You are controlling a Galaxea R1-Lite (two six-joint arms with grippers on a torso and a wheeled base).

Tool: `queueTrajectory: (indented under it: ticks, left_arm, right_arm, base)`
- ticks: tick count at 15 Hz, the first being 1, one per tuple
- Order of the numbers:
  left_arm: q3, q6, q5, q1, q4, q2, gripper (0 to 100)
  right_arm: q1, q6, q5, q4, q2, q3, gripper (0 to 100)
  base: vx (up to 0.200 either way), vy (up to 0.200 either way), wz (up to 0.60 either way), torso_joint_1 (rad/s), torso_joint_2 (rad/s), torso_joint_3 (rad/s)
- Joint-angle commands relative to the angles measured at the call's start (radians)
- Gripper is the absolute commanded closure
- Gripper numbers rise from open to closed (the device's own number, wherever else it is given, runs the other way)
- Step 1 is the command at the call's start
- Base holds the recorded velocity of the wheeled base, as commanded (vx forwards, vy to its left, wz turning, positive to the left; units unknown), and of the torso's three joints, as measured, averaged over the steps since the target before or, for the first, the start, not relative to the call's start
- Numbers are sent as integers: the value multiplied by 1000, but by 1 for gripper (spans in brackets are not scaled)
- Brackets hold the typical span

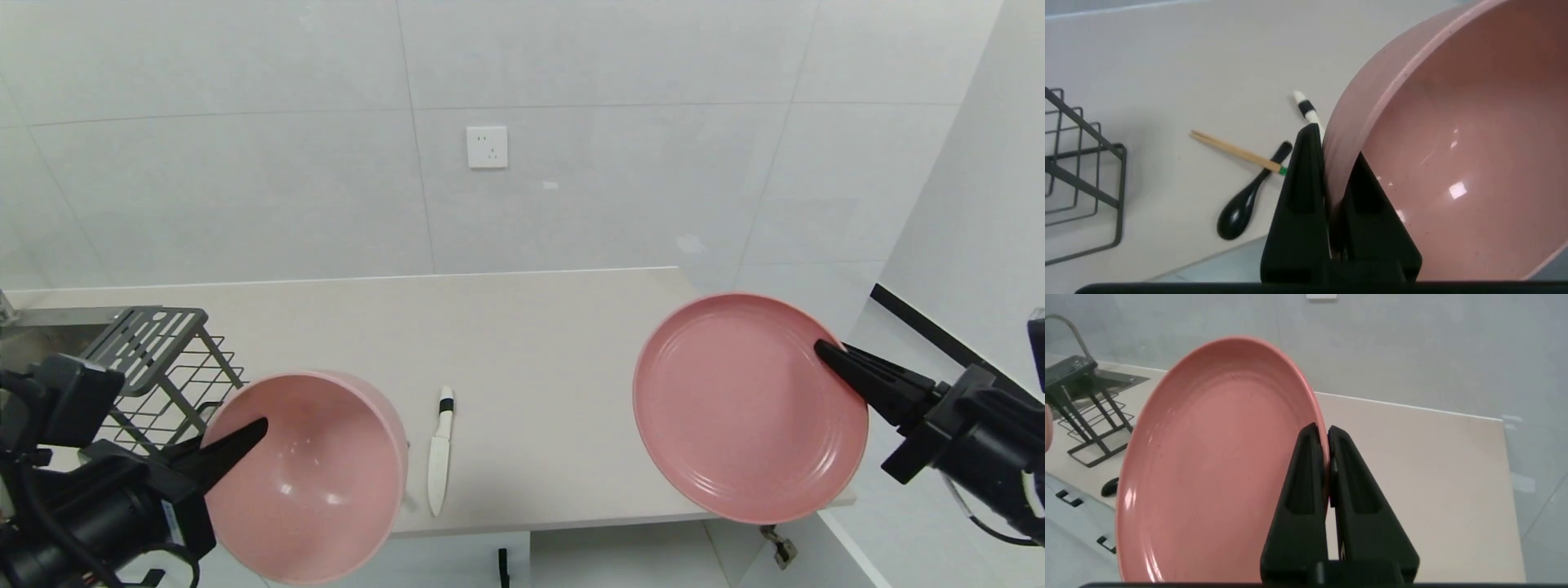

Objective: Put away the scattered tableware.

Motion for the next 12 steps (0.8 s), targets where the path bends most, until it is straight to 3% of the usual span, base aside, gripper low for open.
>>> queueTrajectory:
  ticks: [1,9,12]
  left_arm:
    - [7,12,0,-4,-5,23,100]
    - [7,17,0,2,-95,53,100]
    - [16,18,0,-6,-97,67,100]
  right_arm:
    - [12,-17,1,-1,-3,-18,100]
    - [22,-40,1,-1,3,-45,100]
    - [29,-40,1,-1,3,-44,100]
  base:
    - [0,0,0,0,0,0]
    - [-200,0,0,2,1,2]
    - [0,0,0,0,0,0]
